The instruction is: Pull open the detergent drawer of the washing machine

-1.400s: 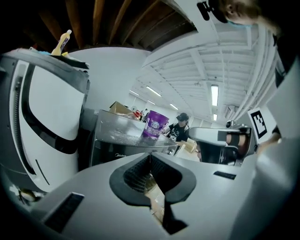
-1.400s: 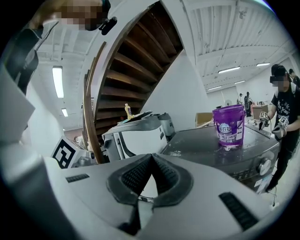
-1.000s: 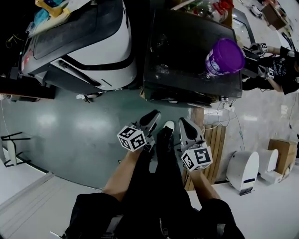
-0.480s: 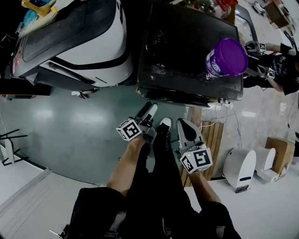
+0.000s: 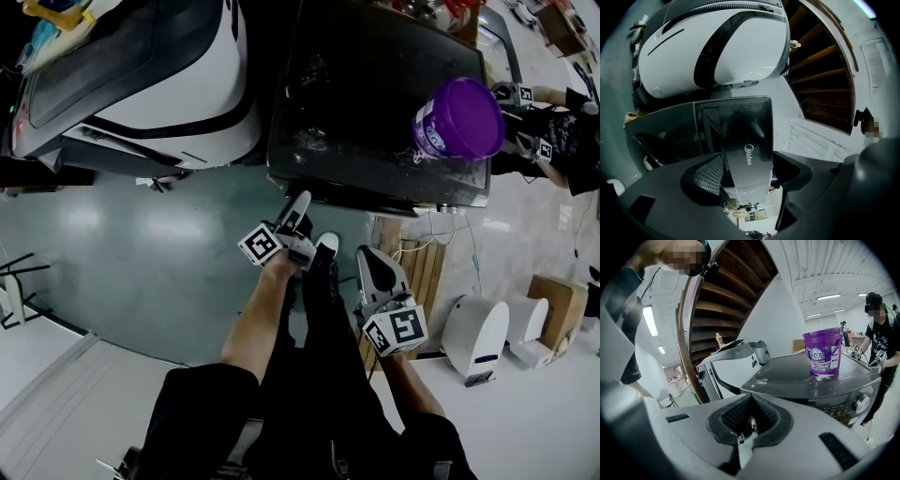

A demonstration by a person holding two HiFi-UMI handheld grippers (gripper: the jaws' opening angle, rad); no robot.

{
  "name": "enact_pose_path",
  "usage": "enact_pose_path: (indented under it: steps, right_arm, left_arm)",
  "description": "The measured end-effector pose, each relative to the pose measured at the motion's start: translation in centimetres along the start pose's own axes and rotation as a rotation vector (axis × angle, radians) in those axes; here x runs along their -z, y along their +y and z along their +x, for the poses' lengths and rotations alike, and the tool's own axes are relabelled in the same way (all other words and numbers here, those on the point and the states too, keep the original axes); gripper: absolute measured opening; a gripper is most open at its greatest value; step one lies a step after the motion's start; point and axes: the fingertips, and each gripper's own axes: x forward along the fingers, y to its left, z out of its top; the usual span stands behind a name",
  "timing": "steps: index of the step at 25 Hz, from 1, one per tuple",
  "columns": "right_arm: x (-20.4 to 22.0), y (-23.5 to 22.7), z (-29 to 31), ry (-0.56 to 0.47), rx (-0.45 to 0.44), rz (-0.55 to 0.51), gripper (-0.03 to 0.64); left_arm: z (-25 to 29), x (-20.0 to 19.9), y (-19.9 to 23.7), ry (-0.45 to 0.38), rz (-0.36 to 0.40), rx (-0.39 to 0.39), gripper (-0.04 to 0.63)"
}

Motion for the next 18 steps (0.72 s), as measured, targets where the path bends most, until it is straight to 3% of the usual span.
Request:
enact_pose_path:
  steps: [18]
  right_arm:
    - [1.6,-2.2,0.1,0.058,0.004,0.082,0.006]
  left_arm:
    - [3.1,0.0,1.1,0.023,-0.06,0.205,0.321]
